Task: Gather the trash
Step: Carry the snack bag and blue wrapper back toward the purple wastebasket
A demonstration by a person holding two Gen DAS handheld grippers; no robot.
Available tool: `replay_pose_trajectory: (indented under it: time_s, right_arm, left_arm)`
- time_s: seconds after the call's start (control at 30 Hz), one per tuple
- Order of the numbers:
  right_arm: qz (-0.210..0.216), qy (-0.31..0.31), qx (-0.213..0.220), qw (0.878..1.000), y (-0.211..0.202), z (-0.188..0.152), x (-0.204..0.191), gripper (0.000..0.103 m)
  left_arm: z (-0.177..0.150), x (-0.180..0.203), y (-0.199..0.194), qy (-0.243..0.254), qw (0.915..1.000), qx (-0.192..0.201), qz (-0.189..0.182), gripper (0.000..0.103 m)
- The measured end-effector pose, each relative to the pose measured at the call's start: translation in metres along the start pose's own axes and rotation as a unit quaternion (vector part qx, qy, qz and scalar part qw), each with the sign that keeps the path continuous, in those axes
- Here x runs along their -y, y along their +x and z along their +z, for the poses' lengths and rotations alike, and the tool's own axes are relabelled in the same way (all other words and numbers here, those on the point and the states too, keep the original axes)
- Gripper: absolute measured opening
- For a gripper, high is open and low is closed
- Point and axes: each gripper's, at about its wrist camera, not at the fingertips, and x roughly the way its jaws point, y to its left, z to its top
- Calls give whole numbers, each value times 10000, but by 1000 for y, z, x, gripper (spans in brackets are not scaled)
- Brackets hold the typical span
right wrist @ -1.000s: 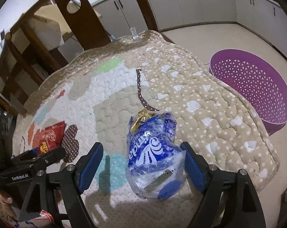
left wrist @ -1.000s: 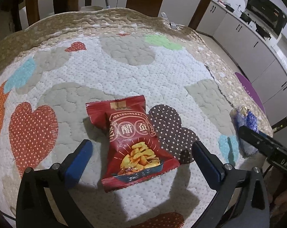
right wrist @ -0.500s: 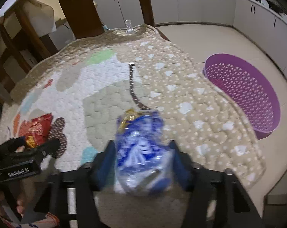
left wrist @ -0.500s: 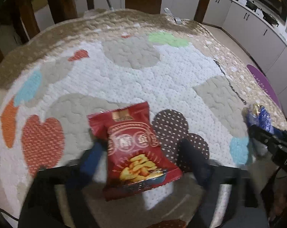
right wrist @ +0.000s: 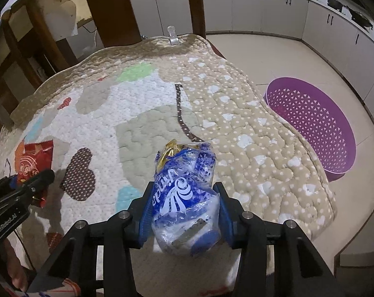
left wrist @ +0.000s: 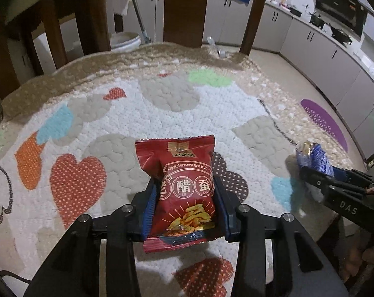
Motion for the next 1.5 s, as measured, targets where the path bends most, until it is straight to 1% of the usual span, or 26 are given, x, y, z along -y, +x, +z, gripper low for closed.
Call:
replay_pose_trajectory:
  time_s: [0.1, 0.23, 0.47, 0.8, 1.13, 1.5]
  right_arm:
    - [-15, 11, 52, 10000, -9, 0, -5, 49]
    - [-58, -9, 162, 9999, -24, 1, -12, 49]
    - [-108, -107, 297, 9994, -46, 0, -26, 49]
    - [-156, -185, 500, 9985, -69, 3, -38, 49]
    - [-106, -83, 558, 9984, -69, 1, -33, 49]
    - [-61, 251, 562, 9981, -61, 1, -9, 49]
  left_arm:
    - [0, -2, -13, 1, 9999, 170, -34, 40]
    - [-1, -5, -26, 29, 9993, 363, 9, 40]
    - [-4, -7, -40, 79, 9985, 539, -42, 40]
    - [-9, -2, -61, 220, 9963, 830, 3, 40]
    - [-11, 7, -61, 334, 9960, 832, -41, 40]
    - [-10, 22, -59, 511, 9953, 813, -142, 40]
